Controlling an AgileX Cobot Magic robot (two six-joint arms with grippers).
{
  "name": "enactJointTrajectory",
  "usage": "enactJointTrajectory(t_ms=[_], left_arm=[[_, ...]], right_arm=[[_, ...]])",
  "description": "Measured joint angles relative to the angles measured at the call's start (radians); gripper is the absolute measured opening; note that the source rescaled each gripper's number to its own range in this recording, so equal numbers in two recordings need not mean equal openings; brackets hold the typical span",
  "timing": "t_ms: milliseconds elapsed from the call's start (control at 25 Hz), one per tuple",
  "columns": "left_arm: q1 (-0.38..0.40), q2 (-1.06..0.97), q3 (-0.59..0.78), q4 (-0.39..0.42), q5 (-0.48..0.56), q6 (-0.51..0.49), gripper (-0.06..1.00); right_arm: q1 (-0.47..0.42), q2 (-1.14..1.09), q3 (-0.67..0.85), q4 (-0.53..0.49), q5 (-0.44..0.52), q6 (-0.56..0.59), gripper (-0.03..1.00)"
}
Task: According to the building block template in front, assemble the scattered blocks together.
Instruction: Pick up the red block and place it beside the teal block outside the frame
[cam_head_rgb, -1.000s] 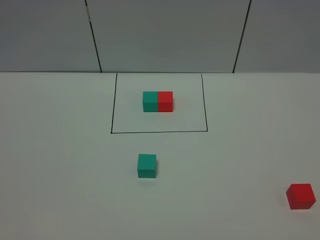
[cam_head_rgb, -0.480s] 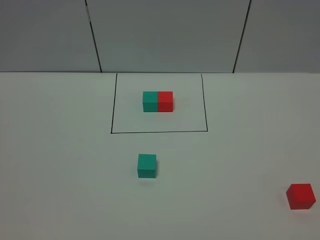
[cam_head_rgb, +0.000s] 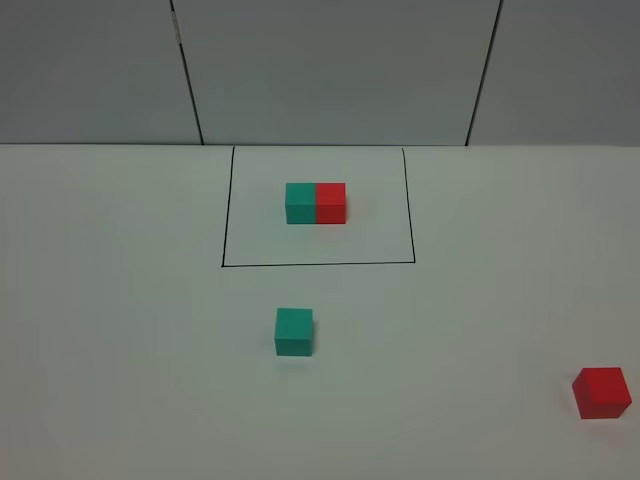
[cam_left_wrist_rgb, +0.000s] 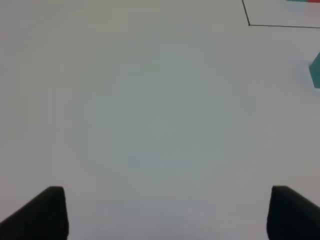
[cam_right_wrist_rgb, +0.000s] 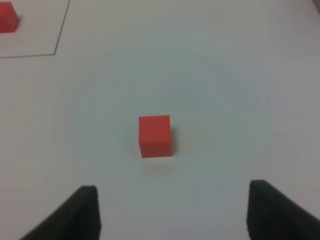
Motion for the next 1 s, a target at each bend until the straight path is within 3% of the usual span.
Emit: enactJointTrajectory(t_ms=[1000], left_arm=[[0.0,0.0,0.0,0.0,0.001,0.001,0.89]], right_arm=[[0.0,0.0,0.0,-0.003,0.001,0.0,0.58]])
